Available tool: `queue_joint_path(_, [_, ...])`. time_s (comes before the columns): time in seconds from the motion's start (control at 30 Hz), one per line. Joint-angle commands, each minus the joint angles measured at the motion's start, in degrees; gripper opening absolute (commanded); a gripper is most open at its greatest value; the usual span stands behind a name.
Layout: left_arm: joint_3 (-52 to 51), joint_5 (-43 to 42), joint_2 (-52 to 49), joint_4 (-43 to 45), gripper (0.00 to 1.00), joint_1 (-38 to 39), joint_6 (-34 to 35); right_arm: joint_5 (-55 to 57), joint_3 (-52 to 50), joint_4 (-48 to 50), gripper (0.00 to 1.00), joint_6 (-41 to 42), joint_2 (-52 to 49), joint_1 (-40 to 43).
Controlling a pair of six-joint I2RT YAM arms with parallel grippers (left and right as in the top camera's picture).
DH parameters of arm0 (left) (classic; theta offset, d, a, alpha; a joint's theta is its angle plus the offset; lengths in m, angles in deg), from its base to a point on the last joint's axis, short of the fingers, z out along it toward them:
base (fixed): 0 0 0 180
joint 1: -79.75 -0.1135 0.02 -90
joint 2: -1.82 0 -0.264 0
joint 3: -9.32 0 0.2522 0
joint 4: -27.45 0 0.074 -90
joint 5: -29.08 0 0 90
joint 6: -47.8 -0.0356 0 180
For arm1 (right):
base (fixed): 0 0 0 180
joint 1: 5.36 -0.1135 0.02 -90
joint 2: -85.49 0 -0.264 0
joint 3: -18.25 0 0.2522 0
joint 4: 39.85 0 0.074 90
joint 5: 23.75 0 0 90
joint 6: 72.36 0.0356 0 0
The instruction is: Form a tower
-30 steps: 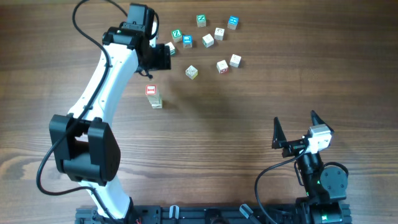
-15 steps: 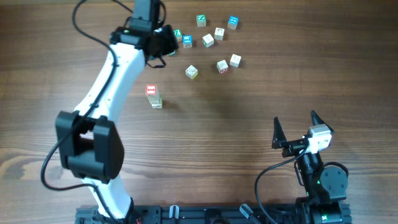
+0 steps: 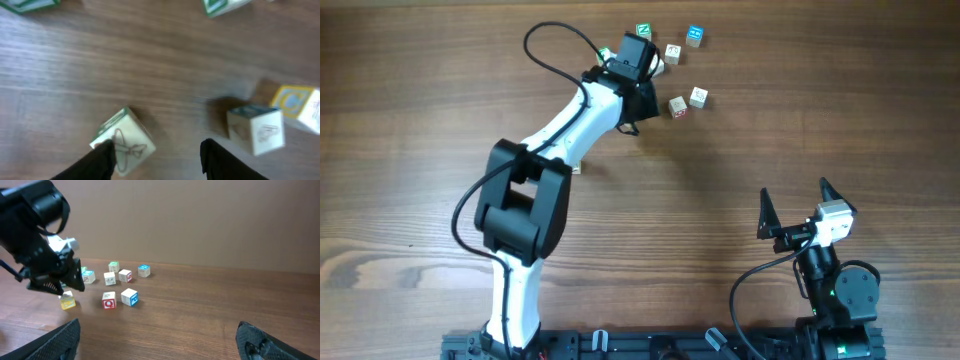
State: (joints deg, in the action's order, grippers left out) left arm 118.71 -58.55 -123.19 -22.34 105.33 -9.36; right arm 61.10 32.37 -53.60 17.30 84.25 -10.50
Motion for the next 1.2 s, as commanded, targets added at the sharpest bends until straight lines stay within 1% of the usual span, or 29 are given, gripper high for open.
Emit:
queue_joint_path(0.0, [0.8, 5.4, -1.6, 0.3, 0.56, 0.2, 1.0, -0.9, -0.1, 0.3, 1.00, -0.8, 0.2, 0.2])
queue_joint_path(0.1, [0.7, 5.9, -1.6, 0.1, 0.48, 0.1, 1.0, -0.9, -0.1, 0.3, 1.00, -0.8, 0.2, 0.2])
queue_joint_path(0.13, [0.7, 5.9, -1.6, 0.0, 0.47, 0.2, 0.9, -0.9, -0.1, 0.3, 1.00, -0.8, 0.2, 0.2])
queue_joint_path(0.3, [0.7, 5.9, -1.6, -1.1, 0.50, 0.2, 0.9, -0.9, -0.1, 0.3, 1.00, -0.8, 0.2, 0.2])
queue_joint_path(0.43, [0.7, 5.9, -1.6, -2.5, 0.48, 0.4, 0.9, -0.9, -0.1, 0.3, 1.00, -0.8, 0.2, 0.2])
queue_joint_path(0.5, [0.7, 5.9, -1.6, -3.0, 0.41, 0.4, 0.9, -0.9, -0.1, 0.3, 1.00, -0.8, 0.2, 0.2])
queue_joint_path(0.57, [0.7, 5.9, -1.6, -4.1, 0.38, 0.4, 0.9, -0.9, -0.1, 0.3, 1.00, -0.8, 0.2, 0.2])
queue_joint_path(0.63, [0.7, 6.3, -1.6, -4.7, 0.37, 0.4, 0.9, -0.9, -0.1, 0.3, 1.00, -0.8, 0.2, 0.2])
queue_joint_path(0.7, [0.7, 6.3, -1.6, -5.2, 0.33, 0.4, 0.9, -0.9, -0.1, 0.3, 1.00, -0.8, 0.2, 0.2])
queue_joint_path(0.77, [0.7, 6.3, -1.6, -6.0, 0.34, 0.4, 0.9, -0.9, -0.1, 0.3, 1.00, -0.8, 0.2, 0.2])
queue_joint_path(0.8, [0.7, 6.3, -1.6, -6.2, 0.38, 0.4, 0.9, -0.9, -0.1, 0.3, 1.00, -0.8, 0.2, 0.2])
queue_joint_path(0.87, [0.7, 6.3, -1.6, -5.8, 0.40, 0.4, 0.8, -0.9, -0.1, 0.3, 1.00, -0.8, 0.2, 0.2])
queue_joint_path(0.93, [0.7, 6.3, -1.6, -5.4, 0.46, 0.4, 0.6, -0.9, -0.1, 0.3, 1.00, -0.8, 0.2, 0.2])
queue_joint_path(1.03, [0.7, 6.3, -1.6, -5.2, 0.47, 0.4, 0.0, -0.9, -0.1, 0.3, 1.00, -0.8, 0.2, 0.2])
queue_joint_path(1.1, [0.7, 6.3, -1.6, -5.1, 0.52, 0.4, -4.4, -0.9, -0.1, 0.3, 1.00, -0.8, 0.2, 0.2])
queue_joint_path(1.17, [0.7, 6.3, -1.6, -5.1, 0.55, 0.4, -7.3, -0.9, -0.1, 0.3, 1.00, -0.8, 0.2, 0.2])
